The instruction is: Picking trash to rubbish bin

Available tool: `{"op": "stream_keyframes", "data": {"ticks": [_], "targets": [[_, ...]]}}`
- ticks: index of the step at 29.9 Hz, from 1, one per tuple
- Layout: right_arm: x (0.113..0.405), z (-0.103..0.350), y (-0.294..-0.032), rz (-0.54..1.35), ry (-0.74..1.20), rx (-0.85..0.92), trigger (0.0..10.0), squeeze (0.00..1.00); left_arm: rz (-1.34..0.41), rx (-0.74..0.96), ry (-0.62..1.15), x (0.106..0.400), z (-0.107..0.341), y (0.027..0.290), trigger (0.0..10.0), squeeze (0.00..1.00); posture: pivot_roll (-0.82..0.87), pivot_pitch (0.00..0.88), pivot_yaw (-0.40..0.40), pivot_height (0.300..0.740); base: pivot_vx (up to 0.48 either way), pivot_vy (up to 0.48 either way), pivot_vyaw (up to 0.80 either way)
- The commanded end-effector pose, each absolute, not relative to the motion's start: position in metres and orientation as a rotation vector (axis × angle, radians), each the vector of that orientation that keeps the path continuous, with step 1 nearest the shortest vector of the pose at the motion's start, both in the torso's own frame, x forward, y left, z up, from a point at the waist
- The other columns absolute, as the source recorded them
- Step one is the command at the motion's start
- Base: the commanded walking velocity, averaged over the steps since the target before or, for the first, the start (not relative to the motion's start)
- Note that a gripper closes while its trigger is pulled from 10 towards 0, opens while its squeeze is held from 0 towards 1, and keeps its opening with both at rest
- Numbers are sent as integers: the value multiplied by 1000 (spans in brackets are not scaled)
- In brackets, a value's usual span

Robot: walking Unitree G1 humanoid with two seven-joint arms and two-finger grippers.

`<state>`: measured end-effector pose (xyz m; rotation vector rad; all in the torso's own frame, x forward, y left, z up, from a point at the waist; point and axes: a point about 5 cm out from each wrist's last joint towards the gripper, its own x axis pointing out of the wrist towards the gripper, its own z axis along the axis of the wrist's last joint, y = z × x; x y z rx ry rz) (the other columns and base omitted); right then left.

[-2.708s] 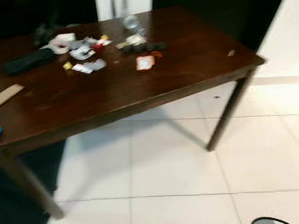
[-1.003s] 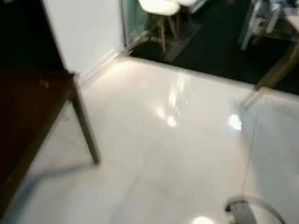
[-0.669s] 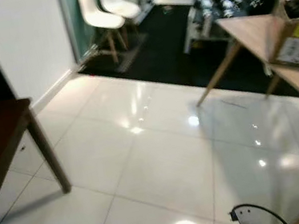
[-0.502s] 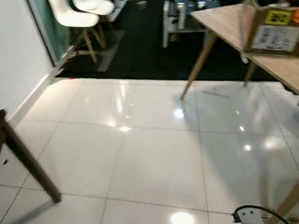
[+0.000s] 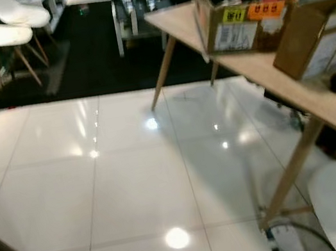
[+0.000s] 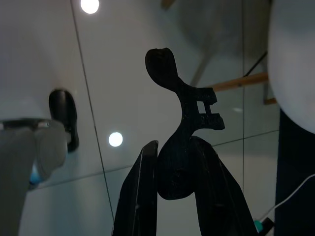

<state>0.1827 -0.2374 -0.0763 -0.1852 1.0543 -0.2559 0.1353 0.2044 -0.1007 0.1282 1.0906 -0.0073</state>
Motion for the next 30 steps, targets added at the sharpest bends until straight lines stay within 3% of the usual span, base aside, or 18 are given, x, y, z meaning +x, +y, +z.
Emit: {"op": "stream_keyframes", "data": {"ticks": [1, 9, 14, 30], "targets": [[174, -82, -233, -247, 1085, -171, 10000, 0, -10, 112, 1169, 114, -108, 202, 10000, 0, 97, 85, -50, 740, 0, 0, -800], [197, -70, -231, -242, 980, -159, 10000, 0, -36, 107, 1172, 112, -109, 198, 10000, 0, 87, 89, -49, 740, 0, 0, -100], [223, -55, -230, -235, 881, -140, 10000, 0, -54, 124, 1175, 114, -108, 200, 10000, 0, 76, 94, -46, 740, 313, 0, 0], [235, -49, -223, -187, 840, -135, 10000, 0, -70, 126, 1177, 114, -109, 197, 10000, 0, 79, 90, -52, 740, 345, 0, 0]]}}
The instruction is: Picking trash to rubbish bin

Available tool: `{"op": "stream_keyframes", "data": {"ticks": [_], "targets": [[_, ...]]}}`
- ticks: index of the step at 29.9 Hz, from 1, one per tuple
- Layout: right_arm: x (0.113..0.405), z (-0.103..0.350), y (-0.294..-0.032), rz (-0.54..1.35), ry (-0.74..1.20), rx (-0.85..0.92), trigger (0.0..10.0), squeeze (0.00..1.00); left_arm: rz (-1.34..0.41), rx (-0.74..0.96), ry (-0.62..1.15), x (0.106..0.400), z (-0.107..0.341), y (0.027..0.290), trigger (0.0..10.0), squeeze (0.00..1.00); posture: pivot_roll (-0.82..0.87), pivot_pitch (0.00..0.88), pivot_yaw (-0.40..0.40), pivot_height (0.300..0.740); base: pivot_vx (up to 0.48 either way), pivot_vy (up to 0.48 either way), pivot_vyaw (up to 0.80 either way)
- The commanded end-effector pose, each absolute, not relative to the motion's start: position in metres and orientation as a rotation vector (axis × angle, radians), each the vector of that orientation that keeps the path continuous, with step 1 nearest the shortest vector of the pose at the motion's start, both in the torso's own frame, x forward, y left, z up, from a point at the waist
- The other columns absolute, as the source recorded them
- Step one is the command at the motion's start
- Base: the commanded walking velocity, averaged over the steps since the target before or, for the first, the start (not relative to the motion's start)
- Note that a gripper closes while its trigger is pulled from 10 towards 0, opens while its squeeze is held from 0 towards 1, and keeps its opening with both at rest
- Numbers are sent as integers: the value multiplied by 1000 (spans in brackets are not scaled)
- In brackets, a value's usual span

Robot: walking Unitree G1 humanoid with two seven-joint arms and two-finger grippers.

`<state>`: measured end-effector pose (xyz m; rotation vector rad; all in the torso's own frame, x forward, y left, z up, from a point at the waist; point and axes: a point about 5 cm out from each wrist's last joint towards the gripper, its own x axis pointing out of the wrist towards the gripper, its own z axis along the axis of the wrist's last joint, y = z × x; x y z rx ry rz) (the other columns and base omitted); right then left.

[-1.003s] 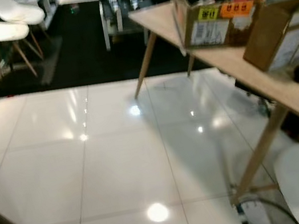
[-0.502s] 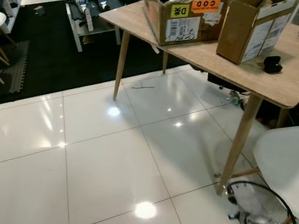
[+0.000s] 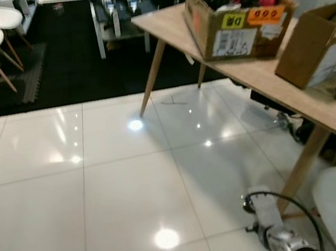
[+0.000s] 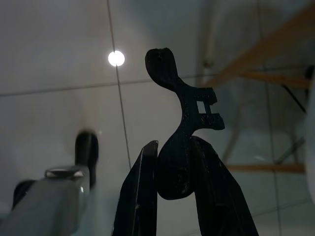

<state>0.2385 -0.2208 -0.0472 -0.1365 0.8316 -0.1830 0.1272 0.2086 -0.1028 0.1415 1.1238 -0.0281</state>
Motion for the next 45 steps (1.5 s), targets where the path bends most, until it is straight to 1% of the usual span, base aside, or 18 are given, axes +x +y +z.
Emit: {"op": "stream_keyframes", "data": {"ticks": [1, 16, 21, 22, 23, 26, 27, 28, 29, 31, 33, 37, 39, 40, 42, 43, 45], "targets": [[236, -49, -223, -185, 839, -133, 10000, 0, -70, 126, 1177, 114, -109, 197, 10000, 0, 79, 91, -52, 740, 345, 0, 0], [239, -47, -221, -150, 836, -173, 10000, 0, -68, 114, 1173, 115, -109, 195, 10000, 0, 72, 89, -59, 740, 351, 0, 0], [251, -39, -218, -152, 785, -138, 10000, 0, -63, 111, 1158, 120, -108, 194, 10000, 0, 73, 90, -59, 740, 349, 0, 0], [264, -30, -213, -132, 728, -82, 10000, 0, -64, 112, 1151, 122, -107, 194, 10000, 0, 73, 90, -59, 740, 349, 0, -800], [264, -30, -213, -132, 728, -82, 10000, 0, -64, 112, 1151, 122, -107, 194, 10000, 0, 73, 90, -59, 740, 349, 0, -800], [288, -9, -202, -60, 610, -5, 10000, 0, -69, 118, 1145, 126, -106, 194, 10000, 0, 63, 91, -46, 740, 346, 0, -800], [288, -9, -202, -60, 610, -5, 10000, 0, -69, 118, 1145, 126, -106, 194, 10000, 0, 63, 91, -46, 740, 345, 0, -800], [301, 3, -194, -1, 541, 37, 10000, 0, -71, 121, 1143, 127, -105, 195, 10000, 0, 61, 90, -45, 740, 345, 0, -800], [301, 3, -194, -1, 541, 37, 10000, 0, -71, 121, 1143, 127, -105, 195, 10000, 0, 61, 90, -45, 740, 345, 0, -800], [325, 32, -179, 129, 388, 151, 10000, 0, -74, 127, 1141, 128, -105, 196, 10000, 0, 61, 90, -45, 740, 347, 0, -400], [340, 55, -171, 220, 269, 234, 10000, 0, -74, 130, 1141, 129, -105, 196, 10000, 0, 57, 90, -41, 740, 345, 0, 0], [353, 83, -167, 322, 141, 306, 10000, 0, -69, 127, 1138, 129, -104, 197, 10000, 0, 57, 90, -41, 740, 349, 0, 0], [362, 108, -165, 422, 35, 350, 10000, 0, -59, 115, 1119, 134, -103, 198, 10000, 0, 57, 90, -44, 740, 343, 0, 0], [362, 108, -165, 422, 35, 350, 10000, 0, -59, 115, 1119, 134, -103, 198, 10000, 0, 57, 90, -44, 740, 341, 0, 0], [369, 136, -167, 511, -90, 393, 10000, 0, -59, 108, 1077, 145, -99, 196, 10000, 0, 58, 92, -47, 740, 339, 0, 0], [369, 136, -167, 511, -90, 393, 10000, 0, -59, 108, 1077, 145, -99, 196, 10000, 0, 58, 92, -47, 740, 341, 0, 0], [374, 168, -176, 543, -228, 434, 10000, 0, -55, 95, 1015, 164, -92, 194, 10000, 0, 62, 94, -49, 740, 341, 0, 0]]}}
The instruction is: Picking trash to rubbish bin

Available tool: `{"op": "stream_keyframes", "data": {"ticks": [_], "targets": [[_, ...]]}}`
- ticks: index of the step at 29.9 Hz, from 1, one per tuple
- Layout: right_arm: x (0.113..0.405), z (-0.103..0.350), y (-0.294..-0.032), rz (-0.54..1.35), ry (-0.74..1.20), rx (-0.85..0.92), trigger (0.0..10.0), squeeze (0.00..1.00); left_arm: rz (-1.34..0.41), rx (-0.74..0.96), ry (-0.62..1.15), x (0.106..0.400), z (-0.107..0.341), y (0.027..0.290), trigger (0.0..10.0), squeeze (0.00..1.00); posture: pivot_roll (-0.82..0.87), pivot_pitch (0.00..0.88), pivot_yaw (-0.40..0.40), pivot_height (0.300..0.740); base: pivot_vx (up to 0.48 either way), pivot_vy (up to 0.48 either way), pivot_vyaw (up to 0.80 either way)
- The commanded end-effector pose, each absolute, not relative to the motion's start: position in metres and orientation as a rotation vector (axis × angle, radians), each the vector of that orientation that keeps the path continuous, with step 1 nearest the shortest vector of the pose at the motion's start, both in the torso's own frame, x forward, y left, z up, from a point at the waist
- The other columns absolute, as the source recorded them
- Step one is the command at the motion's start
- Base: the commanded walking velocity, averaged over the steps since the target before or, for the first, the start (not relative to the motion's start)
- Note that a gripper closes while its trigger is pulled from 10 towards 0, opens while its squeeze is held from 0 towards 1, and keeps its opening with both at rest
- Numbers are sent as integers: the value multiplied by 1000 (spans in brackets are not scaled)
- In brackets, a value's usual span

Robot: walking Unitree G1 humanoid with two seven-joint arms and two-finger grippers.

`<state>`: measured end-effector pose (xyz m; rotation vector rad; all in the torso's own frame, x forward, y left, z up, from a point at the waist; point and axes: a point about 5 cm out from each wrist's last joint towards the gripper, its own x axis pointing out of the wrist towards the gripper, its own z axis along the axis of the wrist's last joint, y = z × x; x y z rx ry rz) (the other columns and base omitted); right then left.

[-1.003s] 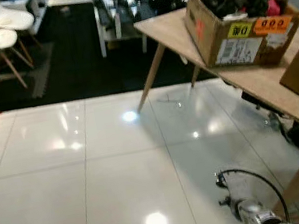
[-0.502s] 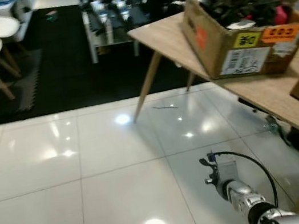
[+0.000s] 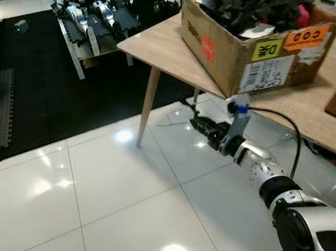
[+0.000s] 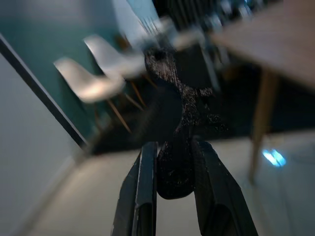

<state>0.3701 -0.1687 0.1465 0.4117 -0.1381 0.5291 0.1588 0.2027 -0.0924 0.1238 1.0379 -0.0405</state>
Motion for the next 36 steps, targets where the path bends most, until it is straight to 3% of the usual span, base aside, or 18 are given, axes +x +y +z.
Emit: {"op": "stream_keyframes", "data": {"ticks": [1, 11, 14, 20, 25, 33, 36], "targets": [[376, 184, -182, 540, -294, 456, 10000, 0, -58, 91, 981, 174, -87, 191, 10000, 0, 61, 93, -49, 740, 341, 0, 0], [370, 267, -205, 514, -606, 499, 10000, 0, -73, 28, 751, 232, -55, 180, 10000, 0, 41, 105, -34, 740, 295, 0, -80], [368, 272, -207, 513, -625, 498, 10000, 0, -67, 21, 730, 236, -52, 180, 10000, 0, 39, 105, -34, 740, 0, 0, -800], [358, 288, -227, 414, -624, 293, 10000, 0, -27, -91, 520, 271, -19, 192, 10000, 0, 28, 109, -29, 740, 0, 0, -800], [358, 290, -231, 348, -583, 221, 10000, 0, -22, -109, 403, 292, 4, 199, 10000, 0, 28, 112, -30, 740, 0, 0, -640], [363, 283, -217, 345, -514, 90, 10000, 0, -35, -129, 273, 312, 31, 201, 10000, 0, 31, 117, -30, 740, 0, 0, 0], [365, 279, -198, 419, -494, 96, 10000, 0, -58, -106, 231, 318, 39, 197, 10000, 0, 37, 120, -32, 740, 0, 0, 0]]}}
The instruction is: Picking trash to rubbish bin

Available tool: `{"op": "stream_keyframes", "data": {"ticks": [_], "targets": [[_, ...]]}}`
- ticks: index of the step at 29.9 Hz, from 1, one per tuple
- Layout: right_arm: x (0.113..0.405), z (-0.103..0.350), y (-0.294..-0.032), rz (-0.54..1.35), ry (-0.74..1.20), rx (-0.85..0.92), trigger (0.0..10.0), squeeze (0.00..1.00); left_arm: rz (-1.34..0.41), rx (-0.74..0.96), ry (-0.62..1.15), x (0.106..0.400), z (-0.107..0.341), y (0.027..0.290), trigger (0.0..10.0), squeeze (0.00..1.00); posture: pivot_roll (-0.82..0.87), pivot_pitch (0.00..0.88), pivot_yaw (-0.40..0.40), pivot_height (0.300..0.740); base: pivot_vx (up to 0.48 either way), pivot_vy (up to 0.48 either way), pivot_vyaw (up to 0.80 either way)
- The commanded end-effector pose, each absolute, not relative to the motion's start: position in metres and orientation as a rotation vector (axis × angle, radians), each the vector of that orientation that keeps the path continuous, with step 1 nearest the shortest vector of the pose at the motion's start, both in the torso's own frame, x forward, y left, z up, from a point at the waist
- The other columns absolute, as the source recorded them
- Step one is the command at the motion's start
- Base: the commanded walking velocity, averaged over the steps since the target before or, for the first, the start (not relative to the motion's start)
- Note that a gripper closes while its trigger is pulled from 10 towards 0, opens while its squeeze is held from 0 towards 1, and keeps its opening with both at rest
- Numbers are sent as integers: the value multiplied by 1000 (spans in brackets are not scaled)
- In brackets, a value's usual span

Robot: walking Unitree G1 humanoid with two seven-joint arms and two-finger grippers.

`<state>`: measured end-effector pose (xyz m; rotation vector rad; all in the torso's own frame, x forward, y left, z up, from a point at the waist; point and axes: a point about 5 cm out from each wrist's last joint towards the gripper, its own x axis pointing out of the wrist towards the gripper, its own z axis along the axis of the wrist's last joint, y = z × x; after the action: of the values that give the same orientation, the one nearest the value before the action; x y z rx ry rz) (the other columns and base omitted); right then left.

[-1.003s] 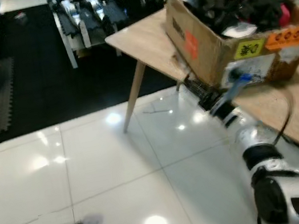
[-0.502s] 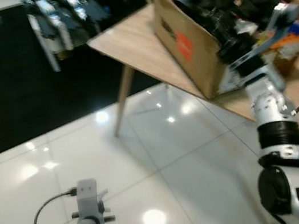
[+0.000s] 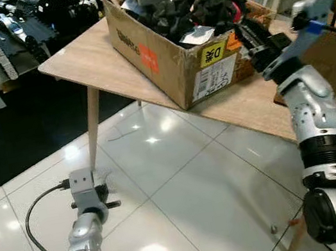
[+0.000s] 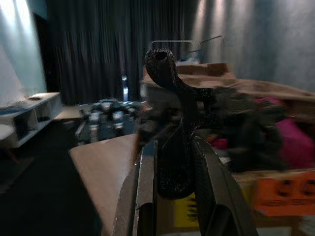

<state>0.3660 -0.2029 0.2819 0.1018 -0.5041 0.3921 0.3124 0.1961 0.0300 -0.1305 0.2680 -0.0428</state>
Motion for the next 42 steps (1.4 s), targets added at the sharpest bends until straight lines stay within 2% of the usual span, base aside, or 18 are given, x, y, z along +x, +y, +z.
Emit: {"op": "stream_keyframes", "data": {"ticks": [1, 7, 31, 35, 38, 42], "targets": [[364, 279, -194, 437, -496, 89, 10000, 0, -56, -101, 230, 318, 39, 197, 10000, 0, 37, 120, -32, 740, 0, 0, 0], [365, 280, -188, 432, -492, 71, 10000, 0, -55, -103, 225, 318, 39, 198, 10000, 0, 37, 120, -32, 740, 233, 0, 0], [363, 281, -189, 399, -481, 74, 10000, 0, -104, -131, 218, 320, 39, 182, 10000, 0, 24, 107, -28, 740, 438, 0, 0], [364, 280, -187, 401, -453, 26, 10000, 0, -96, -158, 213, 321, 40, 183, 10000, 0, 26, 105, -30, 740, 0, 0, 0], [365, 278, -184, 402, -423, -10, 10000, 0, -115, -111, 233, 320, 38, 181, 10000, 0, 27, 105, -32, 740, 0, -411, 0], [365, 277, -181, 415, -409, -19, 10000, 0, -102, -128, 231, 320, 37, 181, 10000, 0, 24, 107, -35, 740, 0, -471, 0]]}}
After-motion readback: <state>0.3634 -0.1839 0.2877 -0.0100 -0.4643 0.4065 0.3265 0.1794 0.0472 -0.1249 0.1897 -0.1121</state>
